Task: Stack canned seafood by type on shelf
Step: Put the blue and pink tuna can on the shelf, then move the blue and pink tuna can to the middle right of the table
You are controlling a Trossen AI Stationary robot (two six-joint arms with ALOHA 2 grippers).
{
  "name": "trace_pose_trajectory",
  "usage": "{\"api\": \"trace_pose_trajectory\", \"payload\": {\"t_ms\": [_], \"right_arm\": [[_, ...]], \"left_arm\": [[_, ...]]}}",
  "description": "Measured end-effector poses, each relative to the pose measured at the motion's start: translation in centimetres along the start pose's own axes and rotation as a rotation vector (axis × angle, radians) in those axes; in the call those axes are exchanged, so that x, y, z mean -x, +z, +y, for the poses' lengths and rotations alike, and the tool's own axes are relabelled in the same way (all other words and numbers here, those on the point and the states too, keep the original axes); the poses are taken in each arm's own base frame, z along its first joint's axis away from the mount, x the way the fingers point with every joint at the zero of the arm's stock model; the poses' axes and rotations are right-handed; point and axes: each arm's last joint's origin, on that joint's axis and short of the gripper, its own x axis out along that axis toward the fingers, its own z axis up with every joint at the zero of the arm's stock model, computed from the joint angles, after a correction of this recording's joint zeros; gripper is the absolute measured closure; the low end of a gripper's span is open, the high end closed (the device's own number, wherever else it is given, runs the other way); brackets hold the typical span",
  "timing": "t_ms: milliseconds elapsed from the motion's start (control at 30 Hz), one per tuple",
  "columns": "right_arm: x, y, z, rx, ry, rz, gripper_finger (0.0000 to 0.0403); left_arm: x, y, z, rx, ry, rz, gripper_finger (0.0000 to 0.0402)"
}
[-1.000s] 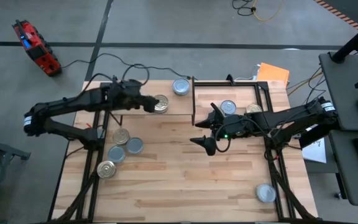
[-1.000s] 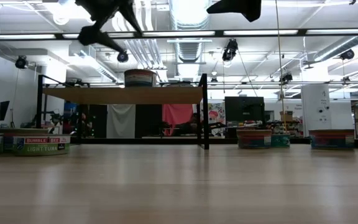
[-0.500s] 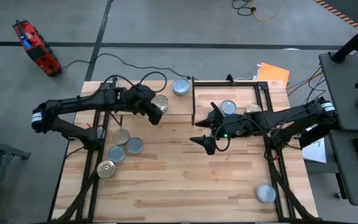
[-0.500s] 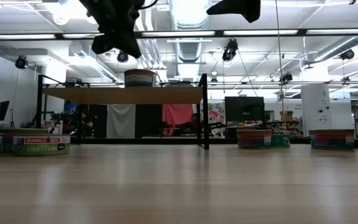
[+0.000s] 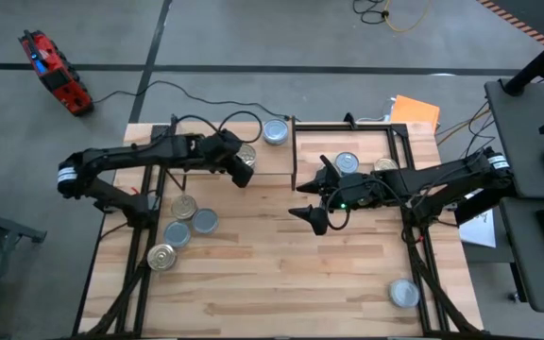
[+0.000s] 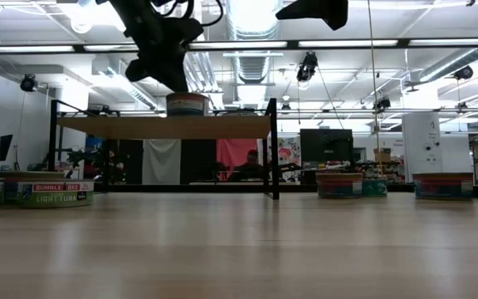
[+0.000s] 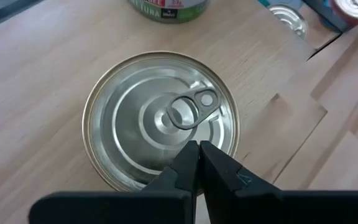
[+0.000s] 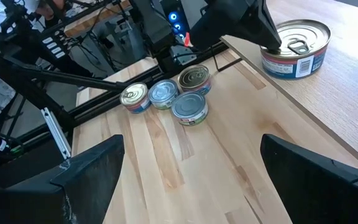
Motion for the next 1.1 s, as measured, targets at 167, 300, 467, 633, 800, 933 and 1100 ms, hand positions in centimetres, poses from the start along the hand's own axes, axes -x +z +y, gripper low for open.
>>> {"api": "trace_pose_trajectory", "payload": {"t_ms": [167,300,467,633,800,933,1100], "right_arm": [[0.0,0.0,0.0,0.000,0.000,0.000,0.0035],[0.0,0.0,0.0,0.001,0.000,0.000,0.0035],[0.0,0.0,0.0,0.006,0.000,0.000,0.0035],[0.0,0.0,0.0,0.010,0.000,0.000,0.0035],[0.0,0.0,0.0,0.012,0.000,0.000,0.0035],[0.0,0.0,0.0,0.013,0.000,0.000,0.0035],[0.0,0.0,0.0,0.013,-0.001,0.000,0.0035]], "left_arm": [[-0.1,-0.2,0.1,0.017,0.018,0.019,0.0401],[0.6,-0.5,0.4,0.039,0.029,0.039,0.0401],[1.3,-0.7,0.7,0.059,0.025,0.050,0.0402],[1.9,-0.9,1.0,0.052,0.051,0.087,0.0402],[2.2,-0.7,1.1,0.042,0.089,0.058,0.0401],[2.8,-0.1,1.0,0.036,0.098,0.019,0.0401],[3.8,0.9,0.7,0.035,0.076,-0.020,0.0401]]}}
